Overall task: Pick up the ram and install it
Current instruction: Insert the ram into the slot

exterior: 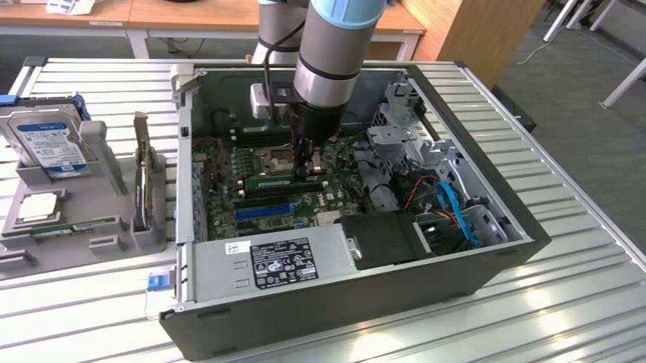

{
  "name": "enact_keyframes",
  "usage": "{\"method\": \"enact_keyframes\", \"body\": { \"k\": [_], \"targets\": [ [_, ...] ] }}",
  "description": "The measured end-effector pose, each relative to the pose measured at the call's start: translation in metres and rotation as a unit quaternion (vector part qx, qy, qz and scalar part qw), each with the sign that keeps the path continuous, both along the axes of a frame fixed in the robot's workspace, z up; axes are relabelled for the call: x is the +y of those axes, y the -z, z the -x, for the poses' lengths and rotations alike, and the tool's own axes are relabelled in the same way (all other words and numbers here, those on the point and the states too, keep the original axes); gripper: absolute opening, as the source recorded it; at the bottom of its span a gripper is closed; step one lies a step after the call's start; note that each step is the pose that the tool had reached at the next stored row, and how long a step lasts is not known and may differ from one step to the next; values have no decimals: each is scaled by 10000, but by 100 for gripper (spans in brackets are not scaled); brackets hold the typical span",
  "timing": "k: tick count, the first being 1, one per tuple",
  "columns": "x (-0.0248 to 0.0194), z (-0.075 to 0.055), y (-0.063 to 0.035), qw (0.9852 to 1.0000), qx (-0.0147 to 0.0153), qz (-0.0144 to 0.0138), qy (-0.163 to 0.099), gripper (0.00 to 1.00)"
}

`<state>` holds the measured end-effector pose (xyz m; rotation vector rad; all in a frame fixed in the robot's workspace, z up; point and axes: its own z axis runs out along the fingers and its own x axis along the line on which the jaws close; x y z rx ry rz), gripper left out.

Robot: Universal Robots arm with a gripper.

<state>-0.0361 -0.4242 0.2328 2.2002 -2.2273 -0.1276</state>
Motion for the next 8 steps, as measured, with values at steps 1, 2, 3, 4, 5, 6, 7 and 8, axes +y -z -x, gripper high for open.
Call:
{"method": "enact_keyframes", "body": {
  "k": [1, 2, 3, 4, 5, 6, 7, 8],
  "targets": [
    [0, 0, 4, 10000, -1, -1, 0, 12],
    [0, 0, 6, 10000, 0, -1, 0, 12],
    [0, 0, 7, 10000, 0, 1, 0, 12],
    [0, 0, 7, 10000, 0, 0, 0, 12],
    [0, 0, 7, 10000, 0, 0, 0, 12],
    [0, 0, 8, 10000, 0, 0, 0, 12],
    [0, 0, 8, 10000, 0, 0, 0, 12],
    [0, 0, 11, 10000, -1, -1, 0, 12]
  ]
}}
